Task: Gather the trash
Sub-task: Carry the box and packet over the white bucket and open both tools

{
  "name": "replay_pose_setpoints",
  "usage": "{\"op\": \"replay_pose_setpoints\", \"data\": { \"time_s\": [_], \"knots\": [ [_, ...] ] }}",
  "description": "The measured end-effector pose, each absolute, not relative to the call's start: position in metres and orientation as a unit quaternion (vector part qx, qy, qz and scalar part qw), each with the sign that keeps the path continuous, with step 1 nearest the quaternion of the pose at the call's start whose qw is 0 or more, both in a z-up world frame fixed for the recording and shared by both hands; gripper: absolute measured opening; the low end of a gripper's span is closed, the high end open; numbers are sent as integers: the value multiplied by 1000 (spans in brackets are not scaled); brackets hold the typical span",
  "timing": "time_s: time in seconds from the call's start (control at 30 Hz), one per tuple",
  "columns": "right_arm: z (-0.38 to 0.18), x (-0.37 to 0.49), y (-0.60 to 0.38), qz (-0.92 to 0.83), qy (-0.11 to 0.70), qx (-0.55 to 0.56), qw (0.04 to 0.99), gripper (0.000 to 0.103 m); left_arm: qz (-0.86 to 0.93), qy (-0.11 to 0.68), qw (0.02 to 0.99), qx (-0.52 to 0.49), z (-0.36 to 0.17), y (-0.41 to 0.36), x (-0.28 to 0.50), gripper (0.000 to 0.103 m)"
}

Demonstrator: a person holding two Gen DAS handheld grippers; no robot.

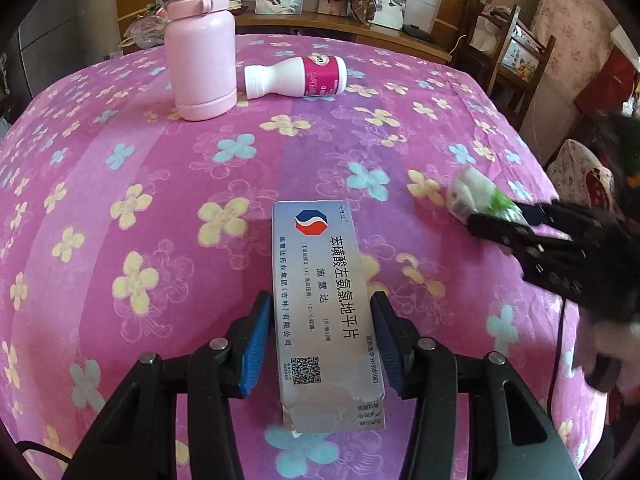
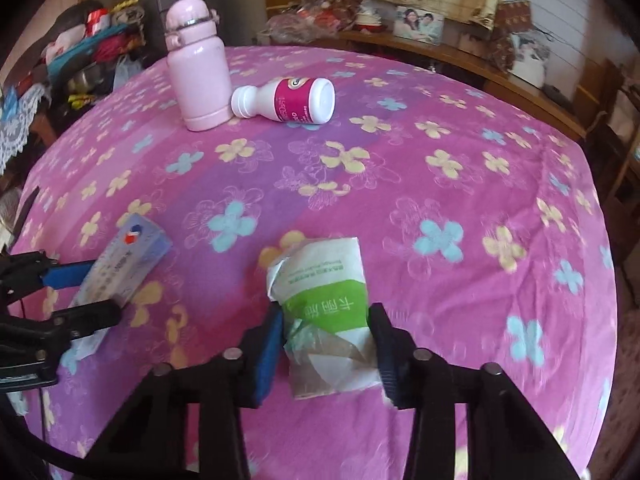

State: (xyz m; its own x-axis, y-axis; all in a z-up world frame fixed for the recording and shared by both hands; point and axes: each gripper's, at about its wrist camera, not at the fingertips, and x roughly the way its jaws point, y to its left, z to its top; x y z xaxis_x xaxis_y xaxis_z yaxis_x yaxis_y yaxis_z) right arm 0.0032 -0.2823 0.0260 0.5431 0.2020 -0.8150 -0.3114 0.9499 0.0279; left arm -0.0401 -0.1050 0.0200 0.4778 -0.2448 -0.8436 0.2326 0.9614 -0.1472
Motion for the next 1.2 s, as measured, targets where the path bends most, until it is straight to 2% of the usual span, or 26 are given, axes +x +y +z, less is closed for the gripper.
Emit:
{"op": "replay_pose_setpoints", "data": {
  "time_s": [0.5, 1.2],
  "knots": [
    [57, -118, -313, 84, 413, 41, 906, 42, -179, 465, 867, 20, 46, -144, -91, 50],
    [77, -240, -445, -55, 382, 113, 916, 42, -312, 442, 838, 80, 68, -293, -164, 50]
  ]
}}
